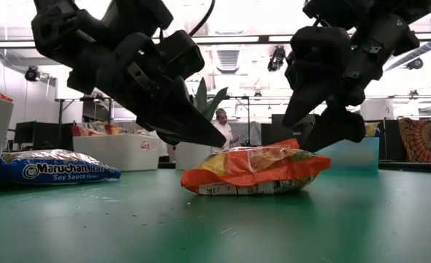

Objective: Sort Maruchan noodles
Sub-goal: Put the orange noodle pack into the gray bin

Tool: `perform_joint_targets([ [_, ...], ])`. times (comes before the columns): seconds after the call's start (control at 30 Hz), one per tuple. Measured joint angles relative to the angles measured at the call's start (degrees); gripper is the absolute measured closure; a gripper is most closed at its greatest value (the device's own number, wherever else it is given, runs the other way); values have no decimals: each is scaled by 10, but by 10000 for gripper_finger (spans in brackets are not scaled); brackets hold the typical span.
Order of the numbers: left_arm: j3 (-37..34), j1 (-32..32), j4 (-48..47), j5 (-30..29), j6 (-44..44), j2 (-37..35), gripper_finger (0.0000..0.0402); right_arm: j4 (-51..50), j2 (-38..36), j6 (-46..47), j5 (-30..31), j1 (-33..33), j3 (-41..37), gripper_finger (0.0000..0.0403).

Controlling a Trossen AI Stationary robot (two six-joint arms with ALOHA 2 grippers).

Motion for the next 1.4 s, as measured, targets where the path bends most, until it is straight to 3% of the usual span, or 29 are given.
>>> perform_joint_targets([
  [0.4, 0, 1, 28, 8, -14, 30, 401, 158, 0, 35, 31, 0, -73, 68],
  [0.7, 0, 14, 31, 14, -14, 33, 401, 196, 18, 36, 45, 1, -90, 68],
  [1.13, 0, 15, 29, 14, -14, 33, 402, 424, 154, 12, -16, 1, -89, 78],
  [1.3, 0, 15, 33, 15, -15, 33, 402, 456, 165, -9, -30, -1, -89, 82],
  [1.4, 0, 15, 35, 15, -15, 34, 402, 458, 164, -24, -33, -1, -89, 104],
])
